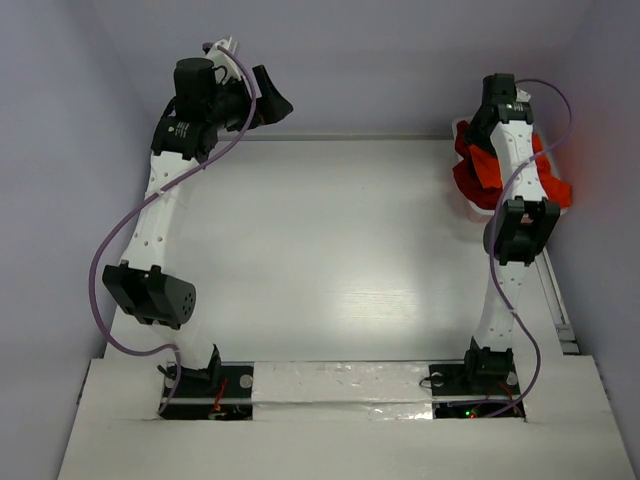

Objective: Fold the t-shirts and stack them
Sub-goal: Grab the tshirt from the pile

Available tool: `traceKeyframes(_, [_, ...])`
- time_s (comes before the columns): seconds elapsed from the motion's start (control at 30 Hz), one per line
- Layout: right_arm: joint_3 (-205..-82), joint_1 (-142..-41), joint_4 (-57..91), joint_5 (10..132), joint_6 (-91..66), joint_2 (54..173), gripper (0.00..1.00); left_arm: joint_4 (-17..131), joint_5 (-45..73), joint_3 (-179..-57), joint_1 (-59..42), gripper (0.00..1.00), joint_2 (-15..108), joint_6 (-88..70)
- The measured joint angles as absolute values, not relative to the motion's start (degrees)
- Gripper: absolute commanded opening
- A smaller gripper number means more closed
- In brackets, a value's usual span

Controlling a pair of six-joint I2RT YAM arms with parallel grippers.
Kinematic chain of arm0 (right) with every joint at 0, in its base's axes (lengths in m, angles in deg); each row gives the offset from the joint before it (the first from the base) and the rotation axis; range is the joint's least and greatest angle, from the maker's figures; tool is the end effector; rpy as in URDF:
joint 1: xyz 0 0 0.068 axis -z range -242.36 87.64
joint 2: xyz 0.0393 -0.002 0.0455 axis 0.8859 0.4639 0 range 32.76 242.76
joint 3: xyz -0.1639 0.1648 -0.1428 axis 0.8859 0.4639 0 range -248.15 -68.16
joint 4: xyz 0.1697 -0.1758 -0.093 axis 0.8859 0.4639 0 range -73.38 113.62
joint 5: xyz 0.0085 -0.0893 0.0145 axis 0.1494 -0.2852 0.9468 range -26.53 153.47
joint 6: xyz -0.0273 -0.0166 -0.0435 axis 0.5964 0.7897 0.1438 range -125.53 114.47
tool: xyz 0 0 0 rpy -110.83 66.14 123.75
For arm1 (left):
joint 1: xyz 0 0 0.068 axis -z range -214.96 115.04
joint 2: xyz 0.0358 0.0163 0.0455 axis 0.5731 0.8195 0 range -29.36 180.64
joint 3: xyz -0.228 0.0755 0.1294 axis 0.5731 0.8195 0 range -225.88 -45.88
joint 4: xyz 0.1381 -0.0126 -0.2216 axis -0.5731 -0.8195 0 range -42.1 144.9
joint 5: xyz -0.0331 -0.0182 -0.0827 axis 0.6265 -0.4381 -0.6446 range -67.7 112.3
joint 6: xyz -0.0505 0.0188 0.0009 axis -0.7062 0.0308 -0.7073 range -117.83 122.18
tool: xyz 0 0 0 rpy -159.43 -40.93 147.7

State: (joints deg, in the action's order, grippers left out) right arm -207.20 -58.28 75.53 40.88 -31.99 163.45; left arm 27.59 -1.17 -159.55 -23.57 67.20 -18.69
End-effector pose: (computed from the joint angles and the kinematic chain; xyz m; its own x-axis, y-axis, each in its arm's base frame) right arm 0.4915 -0.0488 0.3260 -0.5521 0.4517 -0.7008 0.6199 0.7845 0.0173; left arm 0.3614 -0.0873 0.4864 -0.3636 -0.2600 -0.8945 0.4666 0.7803 -0.4164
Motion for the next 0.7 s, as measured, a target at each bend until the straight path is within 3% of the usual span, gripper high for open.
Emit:
traceKeyframes(0.37, [-207.9, -58.3, 74.8, 45.2, -31.2, 165.6, 0.62, 27.8, -1.6, -158.9, -22.8, 0.99, 67.2, -18.8])
traceKeyframes(0.7, [-210.3, -58.3, 74.7, 41.3, -31.2, 165.6, 0.53, 28.1, -2.1, -158.7, -22.8, 0.99, 67.2, -18.8])
